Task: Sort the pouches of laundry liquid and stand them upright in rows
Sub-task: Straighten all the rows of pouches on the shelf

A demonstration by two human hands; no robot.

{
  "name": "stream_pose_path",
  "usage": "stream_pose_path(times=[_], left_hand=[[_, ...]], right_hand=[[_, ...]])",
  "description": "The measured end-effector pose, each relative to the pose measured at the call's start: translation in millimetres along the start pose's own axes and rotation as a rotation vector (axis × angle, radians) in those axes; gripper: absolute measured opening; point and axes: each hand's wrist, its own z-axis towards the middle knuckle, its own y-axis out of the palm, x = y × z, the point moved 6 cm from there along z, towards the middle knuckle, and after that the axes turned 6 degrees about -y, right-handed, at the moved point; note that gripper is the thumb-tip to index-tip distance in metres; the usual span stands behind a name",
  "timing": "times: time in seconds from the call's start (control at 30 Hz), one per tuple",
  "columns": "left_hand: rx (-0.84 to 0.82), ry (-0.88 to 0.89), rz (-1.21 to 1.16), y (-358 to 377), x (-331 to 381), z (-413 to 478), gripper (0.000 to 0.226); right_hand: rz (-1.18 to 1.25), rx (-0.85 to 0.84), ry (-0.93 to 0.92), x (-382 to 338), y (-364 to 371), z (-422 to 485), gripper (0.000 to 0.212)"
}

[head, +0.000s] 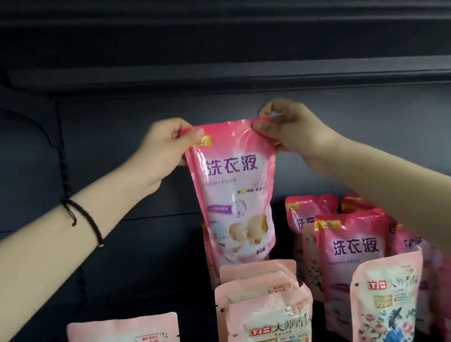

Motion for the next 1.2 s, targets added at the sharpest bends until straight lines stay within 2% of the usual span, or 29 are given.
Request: stream_pose_path(times=[0.2, 0.33, 0.53, 0.77, 0.9, 1.07, 1.2], left_hand=[[0.111, -0.006, -0.366, 13, 33, 13, 0.015], [0.117, -0.045, -0.526, 25, 51, 4, 0.014], [0.040, 0.016, -0.595, 47, 85, -31, 0.013], [0.009, 0.025, -0.546, 95, 109, -81, 0.013], [0.073, 0.049, -0.503, 127, 109, -115, 0.015], [0.174, 0.035, -0.548, 163, 93, -158, 0.014], [0.168, -0.089, -0.638, 200, 59, -188, 0.013]], right_hand=[[0.112, 0.388, -0.149, -28, -22, 0, 0.022], [0.158, 0.487, -0.227, -44, -38, -14, 0.021], [0.192, 0.554, -0.284, -65, -71, -53, 0.021], [0.348, 0.520, -0.258, -65, -111, -113, 0.023], [0.384, 0.478, -0.231, -54, -131, -150, 0.022], [0.317, 0.465, -0.217, -29, -148, -192, 0.021], [0.274, 0.520, -0.207, 10, -147, -228, 0.020]])
